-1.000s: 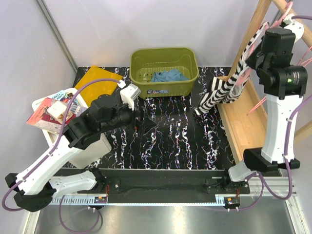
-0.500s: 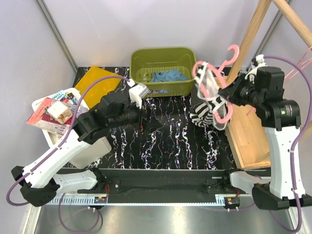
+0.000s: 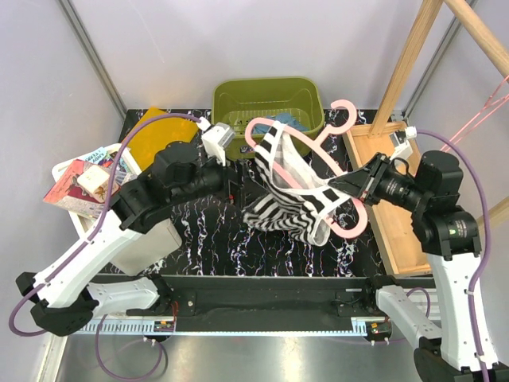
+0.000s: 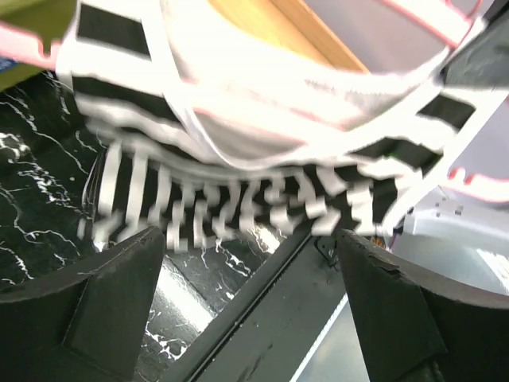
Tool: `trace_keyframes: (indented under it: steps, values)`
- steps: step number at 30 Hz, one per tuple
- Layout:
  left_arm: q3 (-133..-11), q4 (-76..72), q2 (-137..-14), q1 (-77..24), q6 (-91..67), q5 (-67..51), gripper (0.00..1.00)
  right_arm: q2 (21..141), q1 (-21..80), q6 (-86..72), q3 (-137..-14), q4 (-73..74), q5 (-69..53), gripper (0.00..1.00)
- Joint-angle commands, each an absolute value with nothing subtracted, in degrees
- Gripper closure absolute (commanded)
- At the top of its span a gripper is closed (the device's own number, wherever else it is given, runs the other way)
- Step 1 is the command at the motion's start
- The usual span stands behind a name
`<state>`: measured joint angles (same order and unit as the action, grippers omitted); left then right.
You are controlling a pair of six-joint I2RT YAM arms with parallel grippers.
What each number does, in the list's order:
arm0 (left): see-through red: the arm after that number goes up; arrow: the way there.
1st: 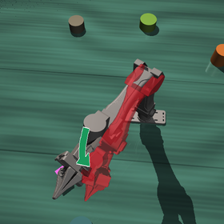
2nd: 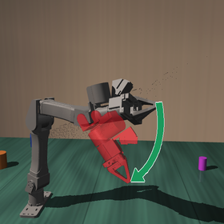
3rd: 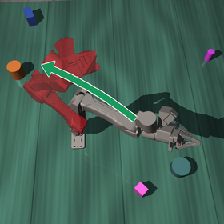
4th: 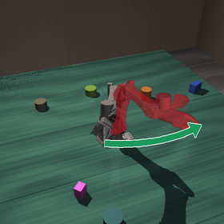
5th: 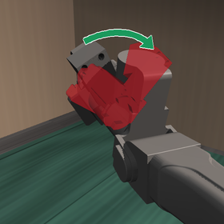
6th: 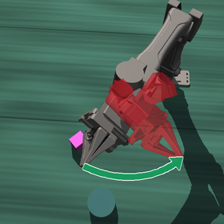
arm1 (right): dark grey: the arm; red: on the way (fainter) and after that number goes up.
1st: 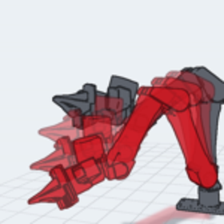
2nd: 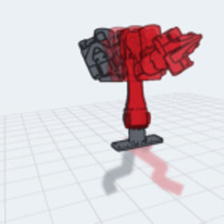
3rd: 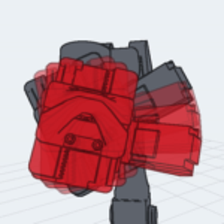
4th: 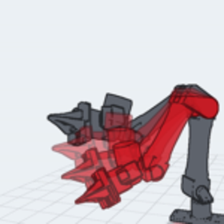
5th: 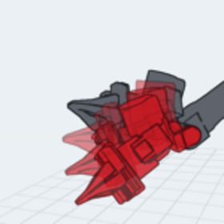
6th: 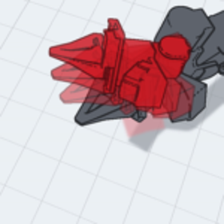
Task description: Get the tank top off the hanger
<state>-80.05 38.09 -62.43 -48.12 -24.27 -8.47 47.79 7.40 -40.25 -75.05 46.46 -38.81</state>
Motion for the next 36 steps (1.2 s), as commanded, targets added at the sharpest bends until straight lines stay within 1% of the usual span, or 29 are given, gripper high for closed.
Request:
trace_keyframes:
  steps: [1,7,10,12,17,20,23,24,27,36]
  values:
    - [-83.23,35.60,-58.54,-48.34,-25.84,-1.33,0.07,45.79,7.73,-50.53,-70.84,30.15,-46.67,1.00]
    - [-84.46,37.52,-57.83,-48.16,-25.66,7.98,0.08,45.61,7.73,-49.14,-69.61,29.53,-48.60,1.00]
    - [-90.42,44.10,-61.33,-46.85,-26.45,10.28,0.09,46.14,7.73,-48.25,-70.57,29.45,-49.31,1.00]
    - [-94.12,47.02,-63.10,-45.71,-26.46,9.50,0.09,46.32,7.73,-47.55,-71.36,29.44,-49.04,1.00]
    - [-96.23,46.58,-65.03,-43.25,-24.79,7.30,0.09,45.44,7.73,-46.23,-70.32,29.27,-48.78,1.00]
    - [-97.55,45.27,-67.14,-42.28,-23.03,3.89,0.09,44.56,7.82,-45.88,-70.22,29.27,-49.30,1.00]
    - [-99.74,45.18,-70.39,-41.31,-21.36,0.36,0.13,44.47,7.73,-45.97,-70.57,29.71,-50.36,1.00]
    - [-100.10,45.00,-71.71,-41.13,-21.27,-2.00,0.14,44.39,7.73,-46.58,-70.66,29.71,-50.71,1.00]
    - [-101.07,44.82,-73.64,-40.96,-20.66,-4.21,0.15,44.30,7.73,-46.76,-71.10,30.23,-51.24,1.00]
    - [-100.11,42.80,-74.71,-40.69,-21.27,-5.45,0.23,43.51,7.65,-46.23,-71.98,33.74,-53.61,1.00]
